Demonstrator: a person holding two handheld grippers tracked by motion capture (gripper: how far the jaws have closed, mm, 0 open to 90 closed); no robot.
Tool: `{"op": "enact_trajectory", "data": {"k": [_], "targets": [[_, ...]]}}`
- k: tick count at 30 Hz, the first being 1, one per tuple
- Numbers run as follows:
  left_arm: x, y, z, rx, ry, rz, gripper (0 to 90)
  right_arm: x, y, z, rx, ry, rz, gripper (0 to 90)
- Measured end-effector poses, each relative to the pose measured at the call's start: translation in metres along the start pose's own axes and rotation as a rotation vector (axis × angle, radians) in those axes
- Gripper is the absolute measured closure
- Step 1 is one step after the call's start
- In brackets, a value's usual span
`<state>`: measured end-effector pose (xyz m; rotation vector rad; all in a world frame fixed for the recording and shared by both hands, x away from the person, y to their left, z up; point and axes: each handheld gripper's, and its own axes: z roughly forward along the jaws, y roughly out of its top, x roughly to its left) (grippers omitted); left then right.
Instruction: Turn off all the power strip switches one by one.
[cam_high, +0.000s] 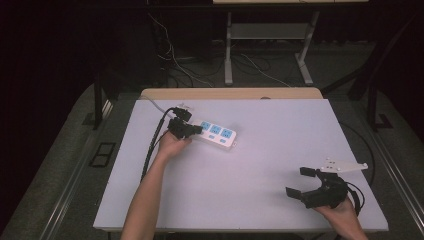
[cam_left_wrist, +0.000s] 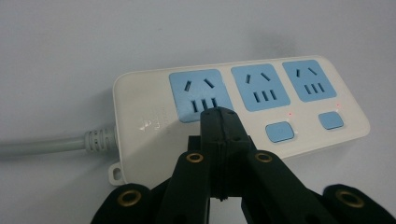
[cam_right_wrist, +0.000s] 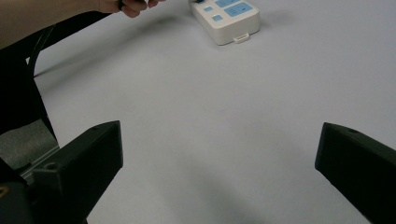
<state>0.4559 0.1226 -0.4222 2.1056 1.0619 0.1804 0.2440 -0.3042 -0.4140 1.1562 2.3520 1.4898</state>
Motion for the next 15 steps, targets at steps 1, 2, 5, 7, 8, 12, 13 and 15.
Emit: {"op": "enact_trajectory", "data": {"k": [1,2,5,7,8,12,13,15], "targets": [[-0.0008,0.0001,-0.0002,0.003,0.005,0.014,89.5,-0.0001,0.0,0.0001,0.0,0.001,0.0,0.8],[-0.0031,0.0004,0.0001,0.003,0.019,0.032,89.5,-0.0001,0.0,0.0001,0.0,0.001,0.0,0.8],[-0.0079,0.0014,0.0003,0.012,0.05,0.069,89.4,-0.0007,-0.0001,0.0003,-0.001,0.001,0.0,0.8],[-0.0067,0.001,0.0002,0.008,0.044,0.056,89.5,-0.0007,-0.0001,0.0004,0.0,0.0,0.0,0.8],[-0.006,0.0007,0.0001,0.005,0.039,0.052,89.4,-0.0001,0.0,0.0001,0.001,0.0,-0.001,0.8],[-0.0038,0.0009,-0.0021,-0.02,0.019,0.033,89.3,-0.0002,-0.0001,-0.0004,-0.005,-0.001,0.0,0.8],[-0.0037,0.001,-0.0022,-0.02,0.02,0.035,89.3,-0.0013,-0.0002,-0.0003,-0.005,0.0,0.003,0.8],[-0.0041,0.0012,-0.0022,-0.018,0.022,0.044,89.3,-0.0017,-0.0003,-0.0006,-0.005,-0.002,0.005,0.8]]}}
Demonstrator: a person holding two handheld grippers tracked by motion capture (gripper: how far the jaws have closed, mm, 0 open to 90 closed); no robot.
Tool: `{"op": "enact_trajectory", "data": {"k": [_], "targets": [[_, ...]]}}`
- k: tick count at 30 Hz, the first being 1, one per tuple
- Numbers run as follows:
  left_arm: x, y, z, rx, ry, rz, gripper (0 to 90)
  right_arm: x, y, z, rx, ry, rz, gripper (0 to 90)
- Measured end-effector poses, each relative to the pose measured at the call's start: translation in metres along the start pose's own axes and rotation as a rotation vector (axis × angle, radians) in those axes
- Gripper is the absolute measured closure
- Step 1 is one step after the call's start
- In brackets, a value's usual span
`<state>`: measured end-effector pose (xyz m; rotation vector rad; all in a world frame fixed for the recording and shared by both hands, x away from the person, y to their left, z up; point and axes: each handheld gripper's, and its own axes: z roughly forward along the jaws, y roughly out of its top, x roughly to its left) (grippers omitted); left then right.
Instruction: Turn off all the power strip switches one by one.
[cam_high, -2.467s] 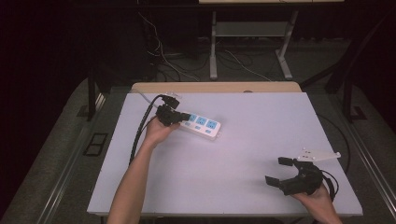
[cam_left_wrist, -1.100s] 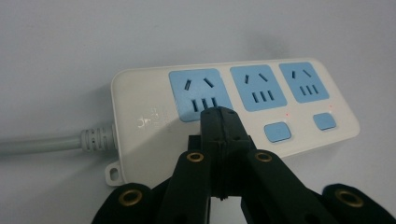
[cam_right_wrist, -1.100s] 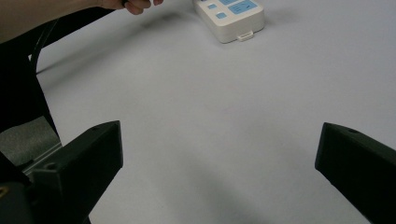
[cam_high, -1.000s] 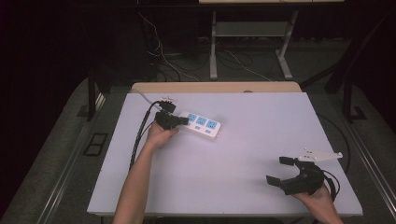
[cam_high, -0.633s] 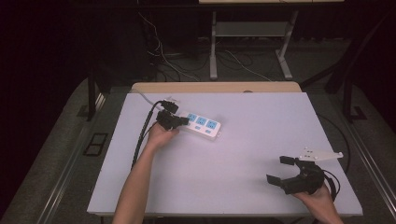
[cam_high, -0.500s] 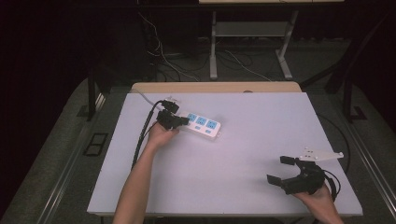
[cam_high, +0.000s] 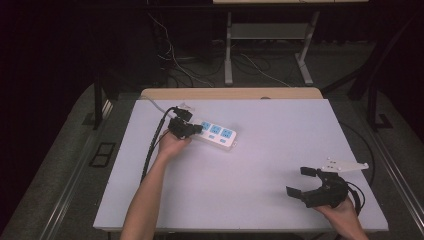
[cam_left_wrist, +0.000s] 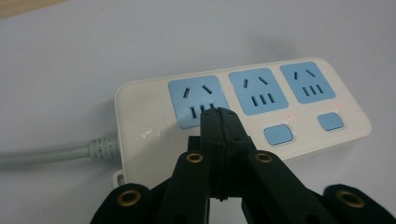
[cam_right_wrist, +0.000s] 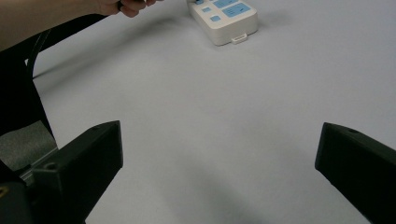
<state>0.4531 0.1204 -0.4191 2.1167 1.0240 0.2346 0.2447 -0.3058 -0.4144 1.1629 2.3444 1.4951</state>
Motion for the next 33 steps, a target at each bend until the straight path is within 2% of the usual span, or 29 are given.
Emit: {"op": "enact_trajectory", "data": {"k": [5,10,21,33], "targets": [[0.001,0.0,-0.001,0.002,0.002,-0.002,89.3,0.0,0.0,0.0,0.002,0.0,0.001,0.8],[-0.001,0.001,-0.003,0.013,0.003,0.019,89.2,-0.001,0.0,0.0,0.002,0.001,0.001,0.8],[-0.008,0.009,-0.014,-0.006,-0.009,0.044,89.2,-0.001,0.0,0.0,0.003,-0.001,0.001,0.8],[-0.022,0.015,-0.018,0.001,-0.026,0.086,89.1,-0.001,0.0,0.0,0.004,0.0,-0.001,0.8]]}}
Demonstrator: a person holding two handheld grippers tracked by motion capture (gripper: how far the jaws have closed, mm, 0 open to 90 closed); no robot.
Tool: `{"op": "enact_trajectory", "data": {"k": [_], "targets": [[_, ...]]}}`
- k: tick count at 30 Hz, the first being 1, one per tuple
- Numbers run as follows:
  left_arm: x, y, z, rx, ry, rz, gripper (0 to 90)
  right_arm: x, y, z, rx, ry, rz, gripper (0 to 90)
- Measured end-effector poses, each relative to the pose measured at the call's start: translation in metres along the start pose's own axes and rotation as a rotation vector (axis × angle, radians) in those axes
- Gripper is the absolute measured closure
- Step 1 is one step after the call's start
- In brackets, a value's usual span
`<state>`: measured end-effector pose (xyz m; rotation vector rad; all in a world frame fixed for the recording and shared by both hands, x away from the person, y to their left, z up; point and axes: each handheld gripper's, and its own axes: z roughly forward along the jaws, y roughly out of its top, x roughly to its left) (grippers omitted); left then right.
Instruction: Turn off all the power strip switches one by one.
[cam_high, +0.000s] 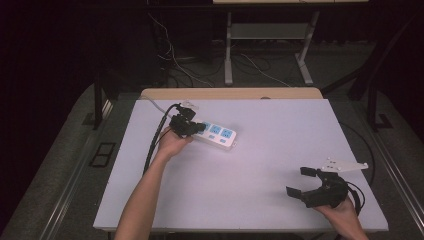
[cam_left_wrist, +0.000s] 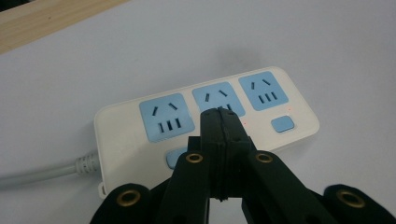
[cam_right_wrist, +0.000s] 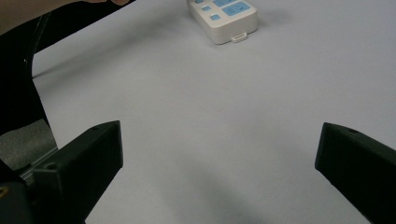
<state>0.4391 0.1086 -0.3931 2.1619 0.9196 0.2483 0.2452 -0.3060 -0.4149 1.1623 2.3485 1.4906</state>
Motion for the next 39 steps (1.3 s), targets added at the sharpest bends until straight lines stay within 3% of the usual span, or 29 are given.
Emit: {"op": "enact_trajectory", "data": {"k": [20,39], "targets": [[-0.011,0.0,0.018,0.022,-0.021,0.03,89.1,0.001,0.0,0.001,0.007,0.003,-0.003,0.8],[-0.012,-0.004,0.035,0.046,-0.031,0.018,89.1,0.001,0.0,0.001,0.008,0.004,-0.005,0.8]]}}
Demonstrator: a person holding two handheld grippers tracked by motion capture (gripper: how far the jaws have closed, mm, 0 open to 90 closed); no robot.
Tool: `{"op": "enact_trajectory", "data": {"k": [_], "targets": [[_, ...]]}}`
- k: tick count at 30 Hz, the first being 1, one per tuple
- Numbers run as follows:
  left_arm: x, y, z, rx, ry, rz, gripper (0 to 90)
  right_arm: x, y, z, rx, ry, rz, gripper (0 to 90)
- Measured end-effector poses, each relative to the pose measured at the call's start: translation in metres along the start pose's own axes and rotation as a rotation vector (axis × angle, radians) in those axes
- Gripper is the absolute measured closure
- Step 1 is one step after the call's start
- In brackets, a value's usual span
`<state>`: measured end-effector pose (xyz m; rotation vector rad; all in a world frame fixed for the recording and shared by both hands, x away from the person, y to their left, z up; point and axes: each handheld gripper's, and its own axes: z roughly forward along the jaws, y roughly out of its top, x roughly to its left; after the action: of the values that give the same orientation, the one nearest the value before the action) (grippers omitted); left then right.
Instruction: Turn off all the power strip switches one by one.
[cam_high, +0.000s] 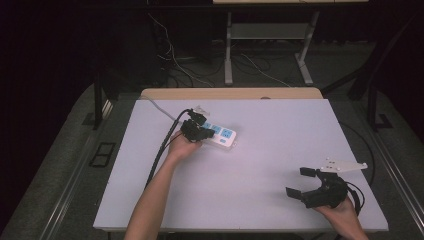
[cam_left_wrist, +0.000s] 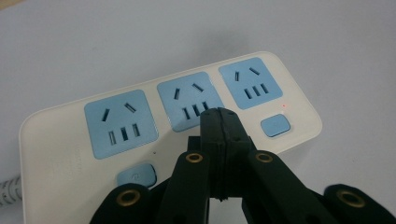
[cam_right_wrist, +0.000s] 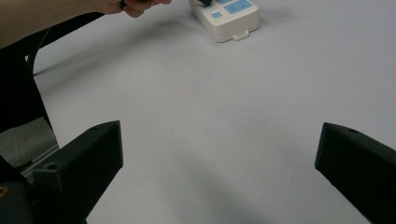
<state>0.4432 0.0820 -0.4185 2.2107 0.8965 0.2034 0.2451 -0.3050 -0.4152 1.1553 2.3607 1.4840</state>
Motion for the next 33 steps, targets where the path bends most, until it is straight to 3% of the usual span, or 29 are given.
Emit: {"op": "enact_trajectory", "data": {"k": [12,17,19,23,29,33], "targets": [[0.007,-0.002,0.0,-0.013,-0.04,-0.05,89.2,0.0,0.0,0.0,0.003,0.0,-0.003,0.8],[0.012,-0.003,0.001,-0.015,-0.074,-0.106,89.5,0.001,0.0,0.001,0.006,0.001,-0.005,0.8],[0.013,-0.004,0.001,-0.018,-0.079,-0.107,89.6,0.002,0.001,0.002,0.005,0.002,-0.009,0.8],[0.009,-0.005,0.002,-0.026,-0.048,-0.09,89.8,0.003,0.001,0.001,0.006,0.004,-0.013,0.8],[0.008,-0.006,0.003,-0.038,-0.041,-0.109,89.7,0.002,0.001,0.001,0.004,0.001,-0.009,0.8],[0.006,-0.004,0.003,-0.032,-0.027,-0.092,89.6,0.001,0.001,0.001,0.003,-0.001,-0.006,0.8]]}}
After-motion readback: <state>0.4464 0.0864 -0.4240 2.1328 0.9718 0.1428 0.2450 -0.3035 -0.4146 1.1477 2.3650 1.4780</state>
